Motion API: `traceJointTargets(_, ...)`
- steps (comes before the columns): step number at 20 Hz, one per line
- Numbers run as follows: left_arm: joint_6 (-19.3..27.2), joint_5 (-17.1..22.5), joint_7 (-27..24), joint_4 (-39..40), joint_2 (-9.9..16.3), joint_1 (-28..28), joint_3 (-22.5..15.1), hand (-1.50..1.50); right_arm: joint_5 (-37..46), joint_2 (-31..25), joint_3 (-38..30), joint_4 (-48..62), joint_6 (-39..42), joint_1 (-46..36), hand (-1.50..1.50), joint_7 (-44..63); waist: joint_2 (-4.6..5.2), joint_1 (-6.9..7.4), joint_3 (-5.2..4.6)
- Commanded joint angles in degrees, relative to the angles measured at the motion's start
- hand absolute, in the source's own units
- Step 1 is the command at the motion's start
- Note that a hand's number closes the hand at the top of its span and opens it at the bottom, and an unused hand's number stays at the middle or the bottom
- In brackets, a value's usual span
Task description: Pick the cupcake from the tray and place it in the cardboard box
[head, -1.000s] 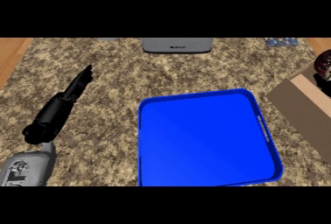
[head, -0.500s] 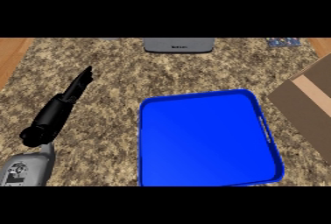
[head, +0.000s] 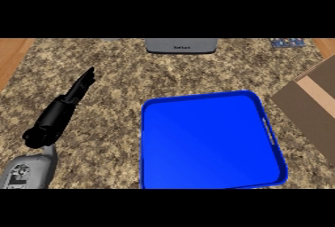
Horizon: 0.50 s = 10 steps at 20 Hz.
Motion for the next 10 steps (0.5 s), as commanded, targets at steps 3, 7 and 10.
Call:
traceJointTargets(3,0.1,-0.2,3.2,-1.8,-0.3,-1.7,0.0,0.0,-2.7,-4.4,0.8,8.7,2.5,-0.1,-1.5,-13.6,-0.08,-0.08,0.02)
traceJointTargets(7,0.5,-1.3,1.8,-1.8,-1.3,0.4,-1.5,0.0,-9.2,-2.5,-5.6,8.2,-0.4,-3.7,-1.5,-17.0,-0.18,-0.17,0.06)
traceJointTargets(10,0.3,-0.4,-0.3,0.2,0.0,0.4,0.7,0.0,-19.9,2.4,-16.3,9.7,-1.8,-7.4,-1.5,-17.7,-0.51,-1.35,0.18)
